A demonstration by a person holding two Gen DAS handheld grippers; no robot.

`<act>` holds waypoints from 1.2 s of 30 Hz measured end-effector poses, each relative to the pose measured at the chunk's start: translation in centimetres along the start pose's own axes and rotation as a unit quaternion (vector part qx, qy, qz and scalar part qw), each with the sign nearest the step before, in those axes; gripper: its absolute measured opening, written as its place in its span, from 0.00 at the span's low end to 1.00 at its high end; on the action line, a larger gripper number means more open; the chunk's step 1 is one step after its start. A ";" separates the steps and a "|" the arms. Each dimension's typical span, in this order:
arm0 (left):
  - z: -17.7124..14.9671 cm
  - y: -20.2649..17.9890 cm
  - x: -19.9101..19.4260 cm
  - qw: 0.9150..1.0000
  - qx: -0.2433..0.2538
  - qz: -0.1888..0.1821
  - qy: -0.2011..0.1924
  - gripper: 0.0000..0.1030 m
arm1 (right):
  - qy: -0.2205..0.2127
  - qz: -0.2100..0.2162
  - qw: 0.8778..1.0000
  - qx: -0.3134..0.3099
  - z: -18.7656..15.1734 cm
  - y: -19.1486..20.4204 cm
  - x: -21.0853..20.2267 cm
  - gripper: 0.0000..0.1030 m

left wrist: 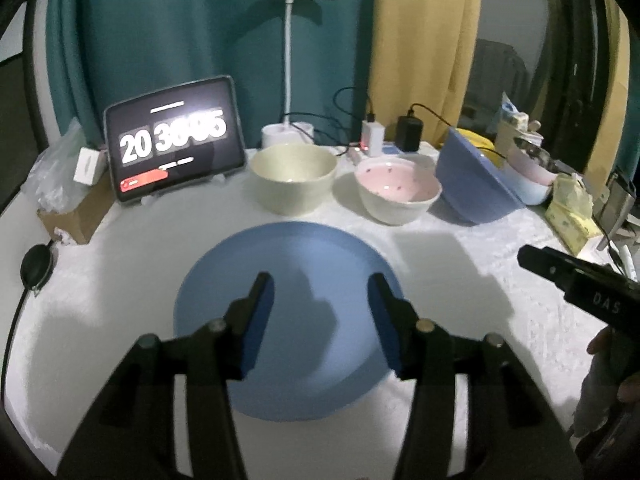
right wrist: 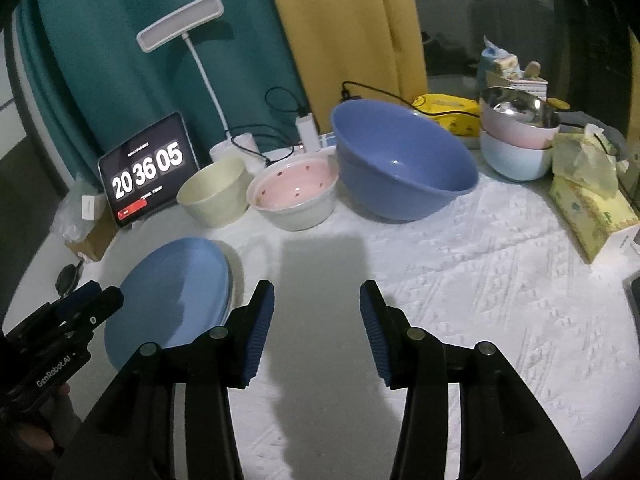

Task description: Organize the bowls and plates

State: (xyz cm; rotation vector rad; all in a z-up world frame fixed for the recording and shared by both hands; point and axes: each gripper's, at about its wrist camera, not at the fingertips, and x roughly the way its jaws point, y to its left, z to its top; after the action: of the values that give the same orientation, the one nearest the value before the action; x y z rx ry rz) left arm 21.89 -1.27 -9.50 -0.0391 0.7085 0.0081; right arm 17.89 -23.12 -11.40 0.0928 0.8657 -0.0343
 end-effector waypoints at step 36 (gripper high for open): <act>6.6 -10.4 2.8 0.995 0.066 -0.057 -0.043 0.71 | -0.025 -0.036 0.999 0.008 4.5 -8.4 0.1 0.60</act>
State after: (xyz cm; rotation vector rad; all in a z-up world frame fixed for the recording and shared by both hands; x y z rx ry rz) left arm 28.50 -11.44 -6.00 0.0462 0.6188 -0.1461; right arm 20.80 -31.91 -9.14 0.0759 0.8192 -0.1098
